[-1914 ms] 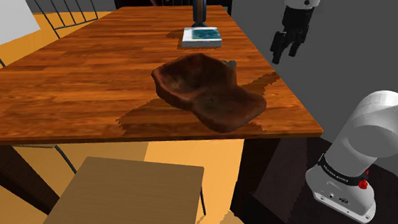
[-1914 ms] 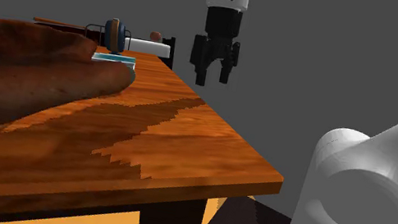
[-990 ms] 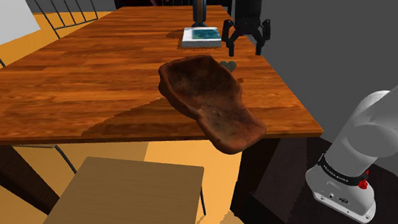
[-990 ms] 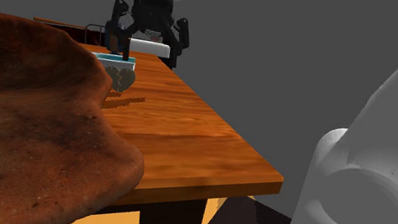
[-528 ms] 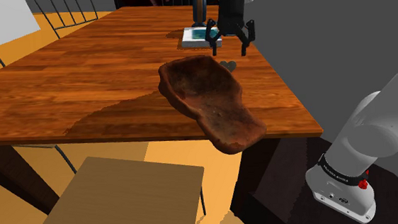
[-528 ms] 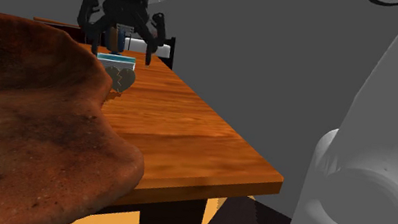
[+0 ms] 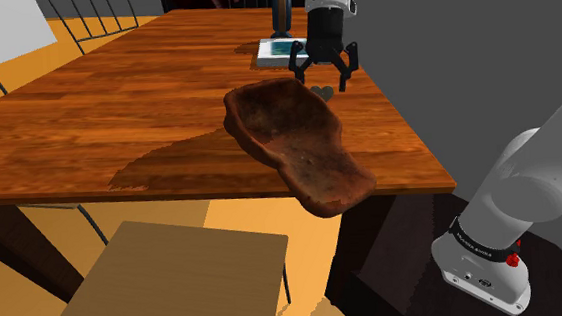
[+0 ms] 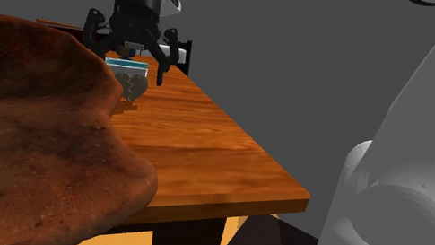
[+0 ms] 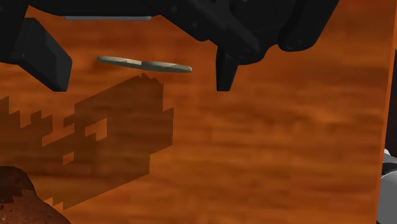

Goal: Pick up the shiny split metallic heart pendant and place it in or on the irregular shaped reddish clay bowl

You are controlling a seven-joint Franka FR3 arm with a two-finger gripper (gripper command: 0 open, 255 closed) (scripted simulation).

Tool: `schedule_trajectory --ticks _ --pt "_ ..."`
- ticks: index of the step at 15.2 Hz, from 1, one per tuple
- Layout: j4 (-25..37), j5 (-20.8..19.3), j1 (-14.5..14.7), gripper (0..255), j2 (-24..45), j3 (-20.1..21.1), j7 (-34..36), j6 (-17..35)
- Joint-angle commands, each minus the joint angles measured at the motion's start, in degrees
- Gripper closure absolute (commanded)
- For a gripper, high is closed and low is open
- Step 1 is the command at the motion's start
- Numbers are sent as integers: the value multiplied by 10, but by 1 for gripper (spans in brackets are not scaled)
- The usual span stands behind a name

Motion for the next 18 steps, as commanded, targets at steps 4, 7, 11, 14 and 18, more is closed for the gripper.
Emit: schedule_trajectory --ticks 4,7,11,14,18 --pt "-1 0 0 0 0 0 0 1" --pt "-1 0 0 255 0 0 0 1" --pt "-1 0 0 255 0 0 0 1" --pt "-1 0 0 255 0 0 0 1" --pt "33 0 0 255 3 -2 9 -28"
